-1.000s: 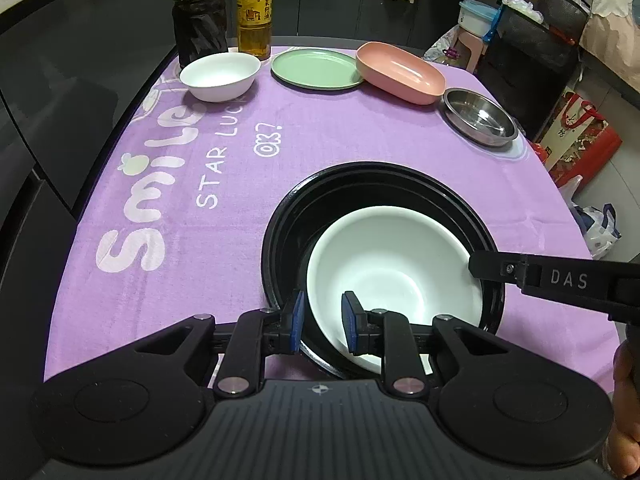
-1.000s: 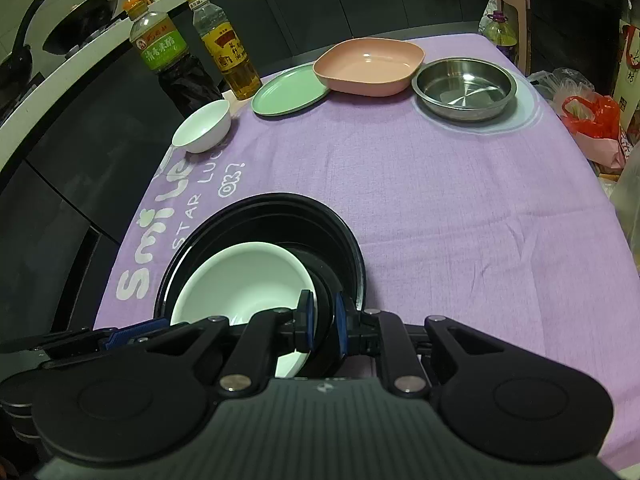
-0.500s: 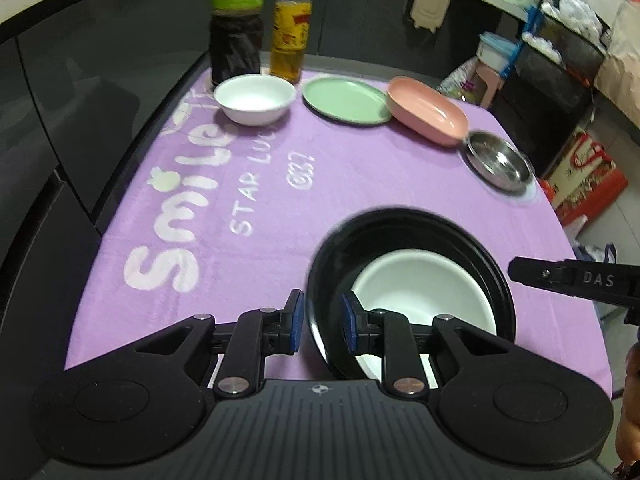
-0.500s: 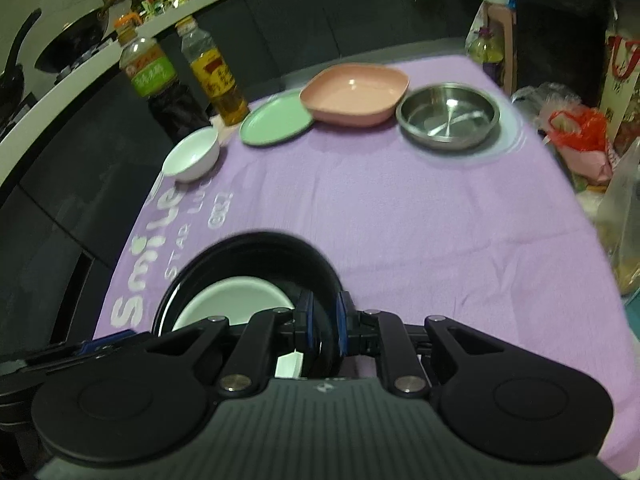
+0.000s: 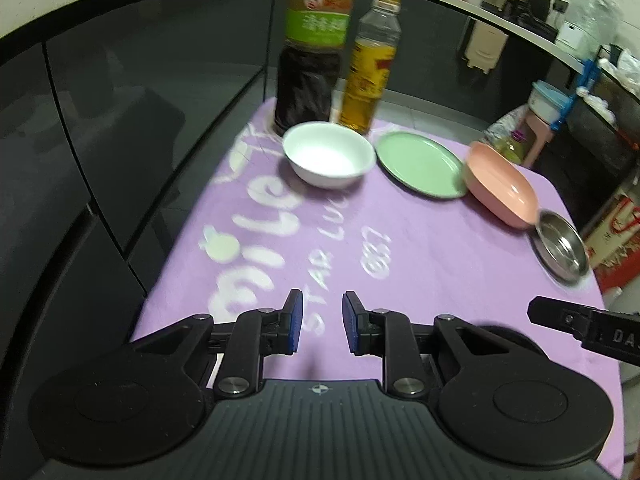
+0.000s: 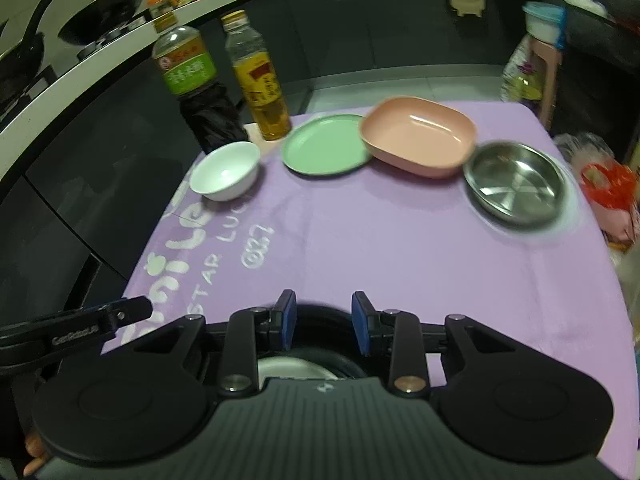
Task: Organize plates and bowls
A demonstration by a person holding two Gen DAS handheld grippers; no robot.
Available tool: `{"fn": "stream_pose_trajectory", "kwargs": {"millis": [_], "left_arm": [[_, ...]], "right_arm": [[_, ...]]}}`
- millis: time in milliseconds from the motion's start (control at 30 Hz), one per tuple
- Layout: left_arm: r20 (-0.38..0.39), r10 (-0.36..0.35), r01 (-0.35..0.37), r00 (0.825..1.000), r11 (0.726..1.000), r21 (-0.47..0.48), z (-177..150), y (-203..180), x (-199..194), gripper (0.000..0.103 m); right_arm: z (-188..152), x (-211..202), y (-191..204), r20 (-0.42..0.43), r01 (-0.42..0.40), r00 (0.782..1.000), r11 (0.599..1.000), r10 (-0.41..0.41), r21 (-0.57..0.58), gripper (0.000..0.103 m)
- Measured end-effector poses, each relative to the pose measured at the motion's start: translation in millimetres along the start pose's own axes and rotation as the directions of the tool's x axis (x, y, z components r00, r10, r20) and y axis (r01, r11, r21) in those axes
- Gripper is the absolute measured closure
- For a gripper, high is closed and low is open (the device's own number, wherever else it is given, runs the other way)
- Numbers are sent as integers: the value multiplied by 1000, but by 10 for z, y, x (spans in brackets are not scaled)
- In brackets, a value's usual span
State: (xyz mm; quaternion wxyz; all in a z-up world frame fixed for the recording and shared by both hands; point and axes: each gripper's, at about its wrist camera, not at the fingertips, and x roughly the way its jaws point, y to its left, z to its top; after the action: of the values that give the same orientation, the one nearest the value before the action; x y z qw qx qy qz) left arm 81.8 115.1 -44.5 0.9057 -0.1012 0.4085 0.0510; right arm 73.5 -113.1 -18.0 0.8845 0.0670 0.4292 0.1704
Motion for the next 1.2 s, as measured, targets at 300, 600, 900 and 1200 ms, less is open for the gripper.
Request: {"fn": "stream_pose_trajectory", "kwargs": {"millis": [300,600,900,1200], "left_arm": [[8,-2,2,1000,996,-89,464,336,381,83],[-16,-42,39,999,984,-175,829,519,835,83],[31,-72,76,997,982,-174,1109,441,1219,83],[-19,-60,55,998,978,-200,1136,519,1533,83]], "right_arm": [[512,418,367,-37,-37,999,999,37,-6,76],[896,975,583,-89,-29,995,999,32,35,76],[1131,1427,584,-91,-19,995,993,30,120,76],[1220,1770,702,-104,-37,993,989,52,140,76]]}}
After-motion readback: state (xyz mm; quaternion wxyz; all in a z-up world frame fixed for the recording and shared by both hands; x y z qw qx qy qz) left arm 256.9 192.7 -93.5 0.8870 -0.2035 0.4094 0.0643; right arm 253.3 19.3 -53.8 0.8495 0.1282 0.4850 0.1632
